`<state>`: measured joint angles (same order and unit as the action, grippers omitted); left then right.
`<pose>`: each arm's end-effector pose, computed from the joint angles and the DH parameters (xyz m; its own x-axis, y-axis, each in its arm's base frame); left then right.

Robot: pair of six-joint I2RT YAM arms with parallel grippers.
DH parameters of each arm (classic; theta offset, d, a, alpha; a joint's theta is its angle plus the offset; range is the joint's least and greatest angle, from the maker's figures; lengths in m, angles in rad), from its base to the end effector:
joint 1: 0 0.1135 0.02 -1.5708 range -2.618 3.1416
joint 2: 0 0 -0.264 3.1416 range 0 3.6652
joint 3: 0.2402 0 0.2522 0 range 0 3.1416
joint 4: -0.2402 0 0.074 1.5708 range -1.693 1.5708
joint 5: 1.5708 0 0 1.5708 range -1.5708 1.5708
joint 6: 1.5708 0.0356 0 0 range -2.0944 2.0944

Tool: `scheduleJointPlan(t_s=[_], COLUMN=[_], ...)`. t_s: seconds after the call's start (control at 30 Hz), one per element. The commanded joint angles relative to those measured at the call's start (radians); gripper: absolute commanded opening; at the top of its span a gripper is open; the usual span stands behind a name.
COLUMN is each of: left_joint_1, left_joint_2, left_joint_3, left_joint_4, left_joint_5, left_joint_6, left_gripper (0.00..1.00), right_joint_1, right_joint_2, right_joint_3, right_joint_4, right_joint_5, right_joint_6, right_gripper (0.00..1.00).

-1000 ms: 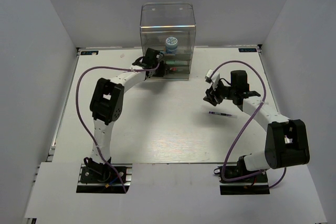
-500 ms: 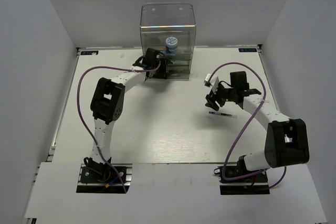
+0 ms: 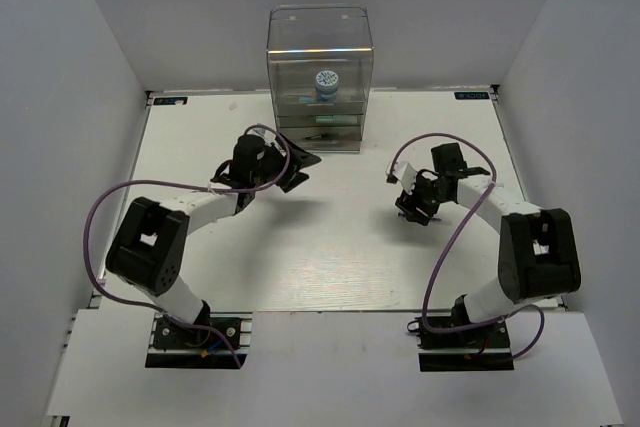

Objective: Sort the stationery into containers
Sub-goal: Pick up the pen from the center of the board.

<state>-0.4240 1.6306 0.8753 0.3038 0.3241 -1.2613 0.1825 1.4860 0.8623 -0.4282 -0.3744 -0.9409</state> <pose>0.3164 -0.1552 0.2058 -0.7414 -0.6560 -0.1417 -0.1804 0.3982 -0.8994 0.2776 0.0645 0.1892 -0.2224 -0.8059 -0.5488 -0.8946 0.3924 -0.2137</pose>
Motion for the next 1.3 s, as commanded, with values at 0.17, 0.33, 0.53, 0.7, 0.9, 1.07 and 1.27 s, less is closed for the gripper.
scheduleJointPlan(t_s=[0.17, 0.33, 0.53, 0.7, 0.9, 1.07, 1.27], left_joint_1=[0.011, 0.011, 0.011, 0.011, 0.011, 0.011, 0.011], left_joint_2=[-0.233, -0.336, -0.377, -0.434, -0.443, -0.476, -0.529], left_joint_3=[-0.088, -0.166, -0.196, -0.24, -0.282, -0.291, -0.324], left_joint_4=[-0.218, -0.236, -0.247, -0.247, -0.238, -0.259, -0.278], left_joint_5=[-0.072, -0.164, -0.174, -0.207, -0.207, -0.229, -0.249], left_joint_6=[0.413, 0.425, 0.425, 0.416, 0.396, 0.396, 0.396], left_gripper=[0.8, 0.84, 0.84, 0.84, 0.84, 0.84, 0.84], right_joint_1=[-0.014, -0.015, -0.014, 0.011, 0.09, 0.172, 0.242], right_joint_2=[0.111, 0.175, 0.229, 0.247, 0.333, 0.419, 0.468], right_joint_3=[0.066, 0.099, 0.115, 0.227, 0.57, 0.778, 0.807], right_joint_4=[-0.099, -0.095, -0.133, -0.191, -0.273, -0.209, 0.19], right_joint_5=[0.077, 0.13, 0.102, -0.03, -0.219, -0.372, -0.462], right_joint_6=[-0.131, -0.174, -0.265, -0.298, -0.404, -0.396, -0.208], right_gripper=[0.62, 0.51, 0.22, 0.0, 0.0, 0.0, 0.0])
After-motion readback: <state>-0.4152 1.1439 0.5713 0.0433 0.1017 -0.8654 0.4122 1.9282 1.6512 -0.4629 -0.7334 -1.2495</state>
